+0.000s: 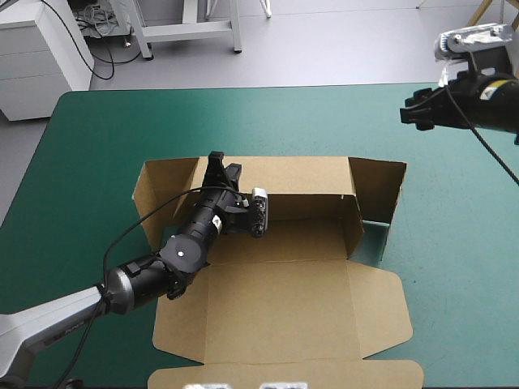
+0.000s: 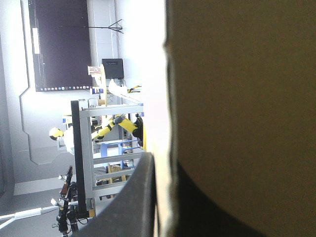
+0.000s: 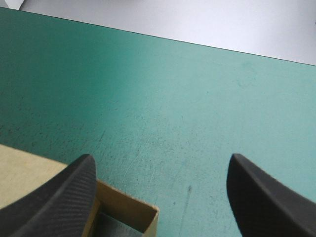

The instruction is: Fold the box

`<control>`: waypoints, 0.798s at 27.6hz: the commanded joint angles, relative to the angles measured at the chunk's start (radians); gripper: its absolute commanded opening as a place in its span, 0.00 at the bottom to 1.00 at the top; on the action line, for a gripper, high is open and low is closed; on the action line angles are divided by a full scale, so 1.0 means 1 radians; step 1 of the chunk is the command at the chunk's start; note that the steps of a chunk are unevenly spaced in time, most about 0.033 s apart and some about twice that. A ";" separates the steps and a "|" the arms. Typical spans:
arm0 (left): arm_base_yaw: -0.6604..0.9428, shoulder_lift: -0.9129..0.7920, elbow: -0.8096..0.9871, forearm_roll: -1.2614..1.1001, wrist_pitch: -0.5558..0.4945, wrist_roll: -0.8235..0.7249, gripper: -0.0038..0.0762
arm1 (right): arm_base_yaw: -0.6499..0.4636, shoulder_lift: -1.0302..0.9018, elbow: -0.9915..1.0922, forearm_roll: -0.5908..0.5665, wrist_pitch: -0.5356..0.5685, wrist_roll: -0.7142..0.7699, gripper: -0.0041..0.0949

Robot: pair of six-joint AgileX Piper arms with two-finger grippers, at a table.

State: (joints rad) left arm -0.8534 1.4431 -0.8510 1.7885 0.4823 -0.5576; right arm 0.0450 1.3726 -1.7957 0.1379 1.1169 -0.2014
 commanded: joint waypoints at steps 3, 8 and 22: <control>0.004 -0.013 0.001 0.028 -0.037 -0.010 0.04 | -0.008 0.241 -0.177 0.079 0.055 -0.008 0.73; 0.004 -0.013 0.001 0.026 -0.027 -0.010 0.04 | -0.008 0.336 -0.167 0.092 0.087 0.010 0.73; 0.004 -0.013 0.001 0.026 -0.005 -0.013 0.04 | -0.008 0.267 0.130 0.090 0.087 0.018 0.73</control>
State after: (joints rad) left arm -0.8534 1.4431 -0.8510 1.7885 0.4846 -0.5576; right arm 0.0450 1.7340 -1.6938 0.2144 1.2271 -0.1789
